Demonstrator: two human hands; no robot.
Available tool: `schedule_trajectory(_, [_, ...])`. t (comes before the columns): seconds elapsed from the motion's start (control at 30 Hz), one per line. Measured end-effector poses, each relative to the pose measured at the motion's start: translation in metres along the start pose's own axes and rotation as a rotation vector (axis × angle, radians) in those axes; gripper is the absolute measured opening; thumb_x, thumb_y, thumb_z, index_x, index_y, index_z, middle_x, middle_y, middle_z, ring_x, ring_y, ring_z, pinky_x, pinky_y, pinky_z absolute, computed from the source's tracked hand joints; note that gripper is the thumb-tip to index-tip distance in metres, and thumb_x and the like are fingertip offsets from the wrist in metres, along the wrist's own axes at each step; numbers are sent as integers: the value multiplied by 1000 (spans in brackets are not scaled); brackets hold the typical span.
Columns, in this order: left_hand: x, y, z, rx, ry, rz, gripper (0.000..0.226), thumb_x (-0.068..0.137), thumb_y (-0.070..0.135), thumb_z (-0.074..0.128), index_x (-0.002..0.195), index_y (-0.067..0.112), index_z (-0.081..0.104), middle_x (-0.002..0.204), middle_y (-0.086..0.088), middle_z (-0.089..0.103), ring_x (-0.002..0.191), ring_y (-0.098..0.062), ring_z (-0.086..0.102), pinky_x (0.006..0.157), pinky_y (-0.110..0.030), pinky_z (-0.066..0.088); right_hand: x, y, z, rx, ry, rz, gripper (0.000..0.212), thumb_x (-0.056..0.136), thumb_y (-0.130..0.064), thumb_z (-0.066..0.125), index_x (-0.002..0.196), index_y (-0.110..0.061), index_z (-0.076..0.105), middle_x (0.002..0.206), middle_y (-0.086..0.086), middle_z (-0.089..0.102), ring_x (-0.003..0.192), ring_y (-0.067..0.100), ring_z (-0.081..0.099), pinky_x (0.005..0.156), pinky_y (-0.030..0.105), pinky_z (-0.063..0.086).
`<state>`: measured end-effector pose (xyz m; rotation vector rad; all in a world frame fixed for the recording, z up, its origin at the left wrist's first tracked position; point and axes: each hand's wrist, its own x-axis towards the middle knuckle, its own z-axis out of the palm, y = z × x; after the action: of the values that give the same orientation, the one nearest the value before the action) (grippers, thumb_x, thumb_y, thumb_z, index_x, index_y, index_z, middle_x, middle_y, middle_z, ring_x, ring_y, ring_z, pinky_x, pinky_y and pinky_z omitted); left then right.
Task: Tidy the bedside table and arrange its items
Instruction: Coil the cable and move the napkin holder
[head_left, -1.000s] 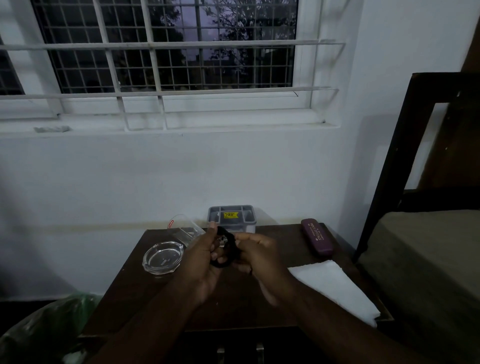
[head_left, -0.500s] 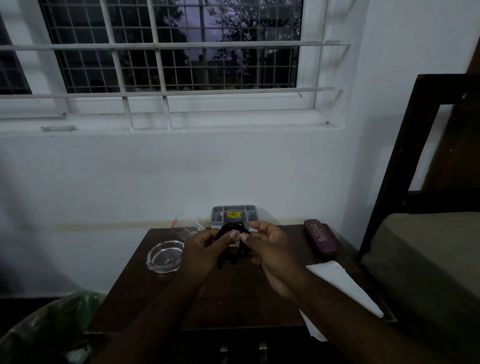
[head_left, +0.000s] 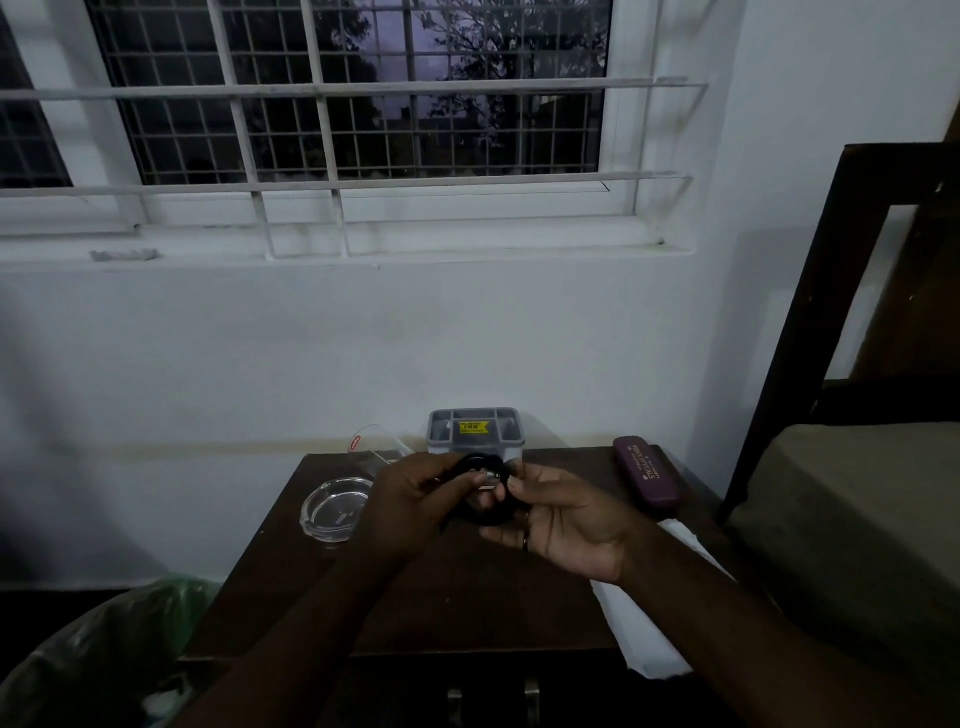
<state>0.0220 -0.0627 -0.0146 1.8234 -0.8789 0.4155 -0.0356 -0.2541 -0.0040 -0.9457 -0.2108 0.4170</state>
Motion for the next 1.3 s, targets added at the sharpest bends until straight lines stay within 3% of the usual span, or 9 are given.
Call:
schedule_trajectory(0.13, [1,-8,-3,364,-30,258,27,91,30,59,111,16,71,91,0,74,82,-13,66,71,-26,48,3,8,5,27,33,-70,28,83,-4,62,110,-5,55,84,8,67,84,18,68,96,47,49])
schedule_trajectory(0.33, [0,-10,-1,400,-26,287,29,93,30,56,113,15,69,94,-2,74,86,-14,65,76,-26,48,4,15,6,103,-22,-99,35,80,4,62,114,-5,59,93,14,66,84,19,69,100,52,47])
schedule_trajectory(0.47, [-2,-12,0,15,51,-63,18,87,16,70,102,24,77,82,11,76,77,-4,70,67,-15,50,5,9,-4,-91,120,-110,44,74,5,72,114,-9,58,106,16,70,100,26,70,93,49,52])
schedule_trajectory(0.6, [-8,-10,4,-551,27,-569,13,86,17,70,97,17,78,90,-12,78,87,-29,75,68,-32,61,1,3,-18,-349,274,-152,31,76,-8,78,105,-17,70,114,13,71,102,24,70,85,42,59])
schedule_trajectory(0.73, [-8,-6,12,-726,28,-694,17,84,20,69,94,9,76,95,-21,75,89,-30,73,78,-37,61,1,3,-21,-409,334,-138,33,74,-15,80,105,-25,71,109,10,74,91,22,73,71,31,58])
schedule_trajectory(0.83, [-8,-6,19,-801,61,-754,14,88,16,65,84,8,75,89,-21,75,84,-27,74,75,-35,62,-1,3,-24,-431,346,-88,34,77,-11,78,110,-19,69,107,11,74,92,24,73,70,30,58])
schedule_trajectory(0.97, [-9,-6,31,-820,27,-833,20,98,17,53,99,6,70,94,-14,77,87,-24,74,82,-41,59,-6,0,-32,-451,437,-59,36,79,-1,74,113,-10,65,100,11,76,87,24,74,68,30,58])
schedule_trajectory(1.13, [-12,0,54,-744,-100,-921,22,99,8,49,110,10,67,99,-7,78,87,-18,75,59,-23,57,-16,-5,-46,-485,609,-45,32,80,5,70,109,-6,63,100,14,73,79,24,73,68,33,61])
schedule_trajectory(1.3, [-4,1,87,-518,-182,-882,21,94,15,59,113,12,67,104,-10,74,91,-23,70,71,-30,53,-23,-9,-67,-539,817,-38,17,83,6,65,98,-2,64,97,20,70,78,26,71,67,33,61])
